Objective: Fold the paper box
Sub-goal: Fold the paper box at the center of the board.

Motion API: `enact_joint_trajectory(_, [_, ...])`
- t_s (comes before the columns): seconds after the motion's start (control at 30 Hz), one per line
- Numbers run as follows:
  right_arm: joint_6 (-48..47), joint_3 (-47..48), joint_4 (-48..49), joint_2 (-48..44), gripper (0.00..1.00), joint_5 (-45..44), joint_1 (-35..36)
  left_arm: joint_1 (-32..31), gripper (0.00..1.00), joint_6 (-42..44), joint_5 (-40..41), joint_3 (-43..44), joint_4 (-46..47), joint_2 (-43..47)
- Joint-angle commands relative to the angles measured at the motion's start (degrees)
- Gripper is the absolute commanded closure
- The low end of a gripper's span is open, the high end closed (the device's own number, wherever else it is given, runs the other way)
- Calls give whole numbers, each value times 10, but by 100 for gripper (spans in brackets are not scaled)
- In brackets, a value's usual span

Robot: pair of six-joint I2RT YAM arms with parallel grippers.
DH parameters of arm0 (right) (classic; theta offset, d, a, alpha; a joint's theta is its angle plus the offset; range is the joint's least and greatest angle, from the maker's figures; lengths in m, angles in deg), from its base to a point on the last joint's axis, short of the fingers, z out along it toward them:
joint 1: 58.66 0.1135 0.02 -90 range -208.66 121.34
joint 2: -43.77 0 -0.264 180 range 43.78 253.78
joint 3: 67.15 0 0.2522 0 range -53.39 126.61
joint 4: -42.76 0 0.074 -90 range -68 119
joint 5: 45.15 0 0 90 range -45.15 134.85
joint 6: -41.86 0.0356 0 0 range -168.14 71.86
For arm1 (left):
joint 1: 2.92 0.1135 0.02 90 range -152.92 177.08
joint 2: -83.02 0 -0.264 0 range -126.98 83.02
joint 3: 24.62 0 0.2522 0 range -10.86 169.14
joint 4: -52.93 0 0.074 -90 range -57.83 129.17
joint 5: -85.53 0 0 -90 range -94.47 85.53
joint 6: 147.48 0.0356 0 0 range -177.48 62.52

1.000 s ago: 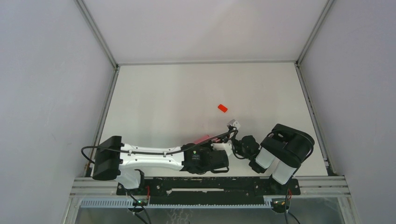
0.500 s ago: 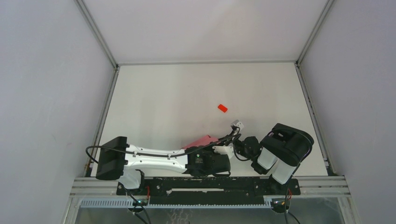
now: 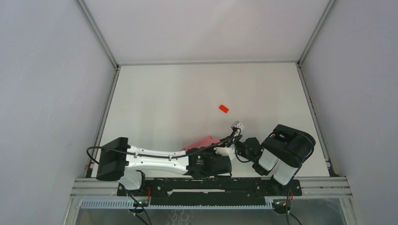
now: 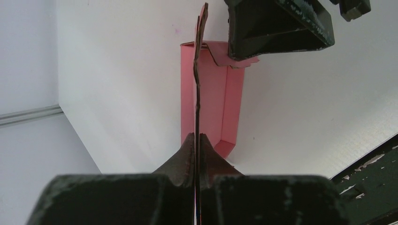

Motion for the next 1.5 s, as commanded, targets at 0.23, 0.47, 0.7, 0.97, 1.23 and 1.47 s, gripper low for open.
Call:
enact_joint_trajectory(0.23, [-20,39,41,13,54,-53,56,-7,99,-9,-32,-25,32,8])
enact_joint_trajectory(0.47, [-25,53,40,32,51,-88,59,-7,99,-8,-45,-38,49,23])
enact_joint_trajectory(0.7, [-29,69,40,53,45,-101,52,-6,99,-3,-63,-47,64,34])
enact_joint_trajectory(0.97, [-26,95,40,83,50,-85,44,-1,98,-1,-88,-59,78,50])
enact_joint_trajectory(1.23, [-24,127,40,121,62,-97,47,7,98,3,-114,-68,90,61])
enact_joint_trajectory(1.47, [-25,138,40,135,67,-160,60,11,98,5,-131,-72,98,53])
